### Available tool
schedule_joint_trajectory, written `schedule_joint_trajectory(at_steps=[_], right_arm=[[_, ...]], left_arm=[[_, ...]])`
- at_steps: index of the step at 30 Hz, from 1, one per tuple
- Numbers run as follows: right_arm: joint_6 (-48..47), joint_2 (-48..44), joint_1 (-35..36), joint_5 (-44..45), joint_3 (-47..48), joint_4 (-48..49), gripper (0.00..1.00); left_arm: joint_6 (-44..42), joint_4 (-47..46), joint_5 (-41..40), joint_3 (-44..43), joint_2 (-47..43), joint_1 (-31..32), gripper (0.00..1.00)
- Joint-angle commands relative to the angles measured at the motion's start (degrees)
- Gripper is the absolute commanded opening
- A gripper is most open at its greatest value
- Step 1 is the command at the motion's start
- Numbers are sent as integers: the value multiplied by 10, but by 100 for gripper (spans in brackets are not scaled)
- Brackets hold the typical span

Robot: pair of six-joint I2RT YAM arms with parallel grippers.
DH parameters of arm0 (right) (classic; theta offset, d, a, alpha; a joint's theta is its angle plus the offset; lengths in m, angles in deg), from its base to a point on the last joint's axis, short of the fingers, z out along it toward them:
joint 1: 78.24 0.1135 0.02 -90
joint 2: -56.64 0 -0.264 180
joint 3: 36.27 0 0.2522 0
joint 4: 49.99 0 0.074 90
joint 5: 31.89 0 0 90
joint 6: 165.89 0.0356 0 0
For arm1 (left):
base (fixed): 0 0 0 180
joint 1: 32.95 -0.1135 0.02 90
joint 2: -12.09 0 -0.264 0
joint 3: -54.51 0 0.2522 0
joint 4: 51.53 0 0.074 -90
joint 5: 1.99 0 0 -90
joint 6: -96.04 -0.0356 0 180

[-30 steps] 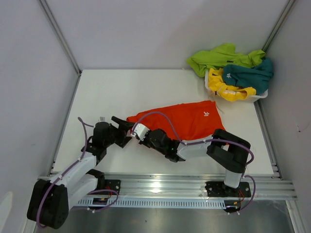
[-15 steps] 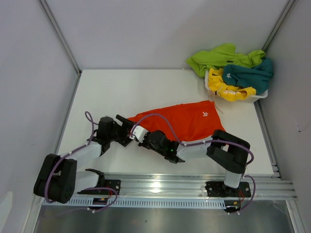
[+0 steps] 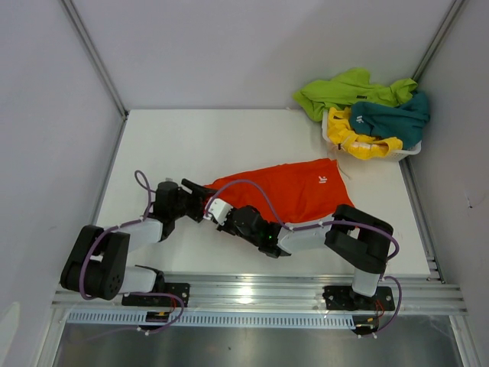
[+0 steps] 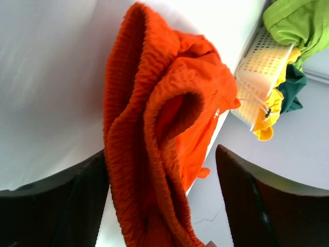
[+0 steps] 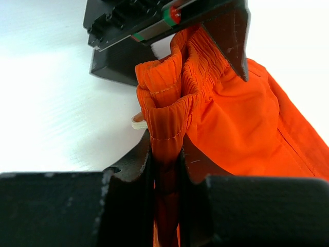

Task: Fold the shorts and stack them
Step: Fold the shorts

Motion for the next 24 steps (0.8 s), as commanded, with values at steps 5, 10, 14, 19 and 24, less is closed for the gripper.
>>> schedule_joint_trajectory(at_steps=[5, 10, 14, 19, 24], right_arm=[[-2, -21, 6, 9, 13, 41, 0], [1, -19, 7, 3, 15, 33, 0], [21, -31, 7, -29, 23, -10, 41], [91, -92, -4, -91, 1, -53, 63], [201, -183, -48, -111, -57, -34, 47]], left_arm=[[-16, -30, -19, 2, -10, -13, 45], [-26, -32, -8, -7, -1, -13, 0], [-60, 4, -9, -33, 8, -14, 0], [-129, 63, -13, -63, 12, -31, 0], [-211, 113, 12, -113, 35, -51, 0]])
